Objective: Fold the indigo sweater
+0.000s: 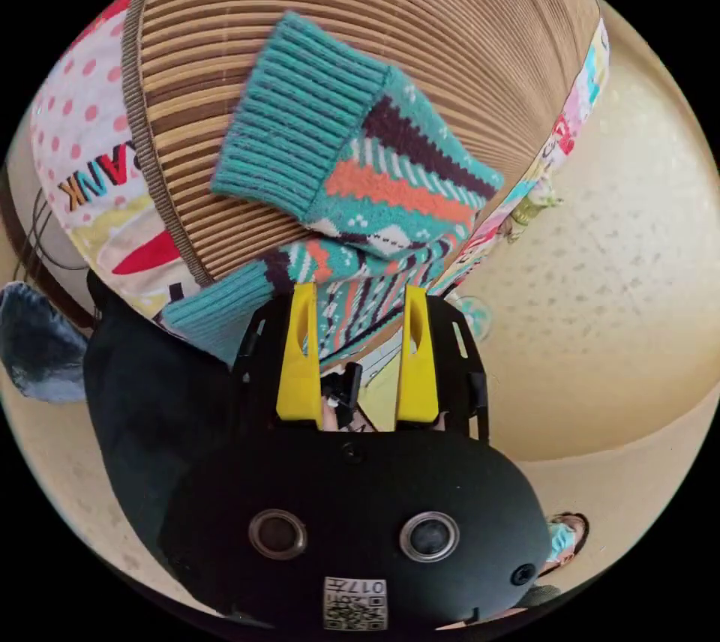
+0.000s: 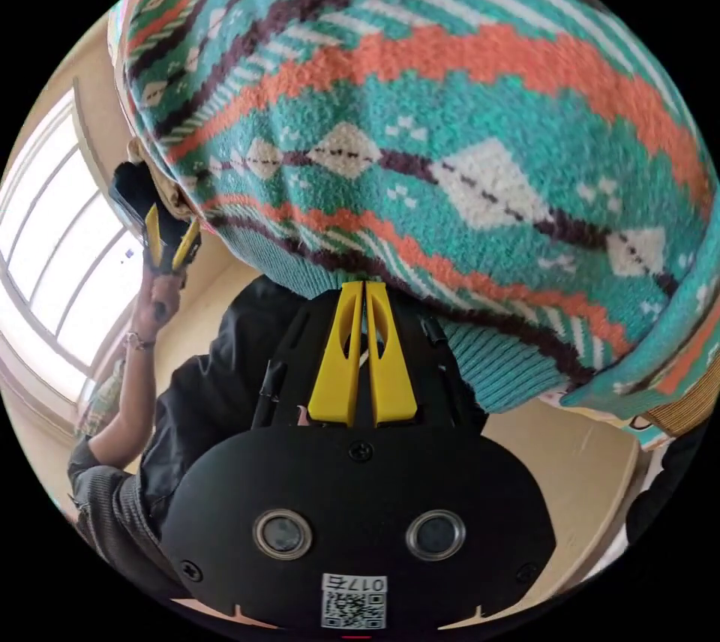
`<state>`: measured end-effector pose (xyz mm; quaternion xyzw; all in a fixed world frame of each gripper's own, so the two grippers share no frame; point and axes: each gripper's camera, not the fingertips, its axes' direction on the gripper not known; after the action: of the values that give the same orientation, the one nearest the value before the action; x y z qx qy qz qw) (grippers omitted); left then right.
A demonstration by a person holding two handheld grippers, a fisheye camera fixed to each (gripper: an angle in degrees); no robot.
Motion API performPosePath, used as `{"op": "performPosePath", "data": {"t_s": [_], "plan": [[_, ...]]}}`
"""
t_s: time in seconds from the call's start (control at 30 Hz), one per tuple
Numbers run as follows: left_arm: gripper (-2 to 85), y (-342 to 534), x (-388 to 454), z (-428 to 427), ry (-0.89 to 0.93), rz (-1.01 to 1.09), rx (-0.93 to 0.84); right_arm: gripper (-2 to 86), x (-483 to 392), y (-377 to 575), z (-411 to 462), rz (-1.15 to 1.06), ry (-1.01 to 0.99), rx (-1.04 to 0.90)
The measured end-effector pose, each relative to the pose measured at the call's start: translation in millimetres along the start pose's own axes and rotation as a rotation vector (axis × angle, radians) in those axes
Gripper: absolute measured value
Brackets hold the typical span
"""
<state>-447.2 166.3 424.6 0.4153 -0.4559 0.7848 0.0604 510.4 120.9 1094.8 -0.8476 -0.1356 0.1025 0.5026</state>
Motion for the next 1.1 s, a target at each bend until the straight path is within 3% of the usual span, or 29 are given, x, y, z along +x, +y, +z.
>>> {"op": "performPosePath", "data": {"t_s": [0.07,0.2,0.37,0.53,0.73,0.83,0.9,1.0,1.1], "plan": [[14.6,-8.0,-1.6,-5.1,0.048,-0.092,0.047,0.4,27.6,2.6,-22.1,0.039,-0.148,0.02],[11.0,-17.9,-1.8,-19.3,0.258,-0.194,0.218,0.4,50.9,6.6,-45.4,0.037,-0.23,-0.004],[5.1,-44.7,14.5,-41.5,0.073,-0.181,0.182,0.4,83.8,14.6,-78.3,0.065,-0.399,0.029],[1.3,-58.4,38.1,-69.3,0.077,-0.122,0.201,0.5,121.6,22.3,-105.6,0.127,-0.66,0.137],[-0.9,-42.3,147.7,-131.3,0.235,0.49,0.268,0.5,167.0,26.6,-116.9,0.199,-1.06,0.172],[-1.0,-5.5,218.9,-136.7,0.393,0.79,0.21,0.5,178.6,28.5,-117.7,0.183,-1.197,0.166],[-1.0,35.1,288.9,-113.7,0.462,1.084,0.067,0.5,183.2,30.2,-122.0,0.161,-1.217,0.177],[-0.9,82.2,360.5,-45.1,0.314,1.306,-0.151,0.5,192.1,35.3,-126.8,0.141,-1.252,0.211],[-0.4,88.8,373.0,35.7,0.191,1.26,-0.346,0.6,205.1,43.8,-126.1,0.171,-1.298,0.256]]}}
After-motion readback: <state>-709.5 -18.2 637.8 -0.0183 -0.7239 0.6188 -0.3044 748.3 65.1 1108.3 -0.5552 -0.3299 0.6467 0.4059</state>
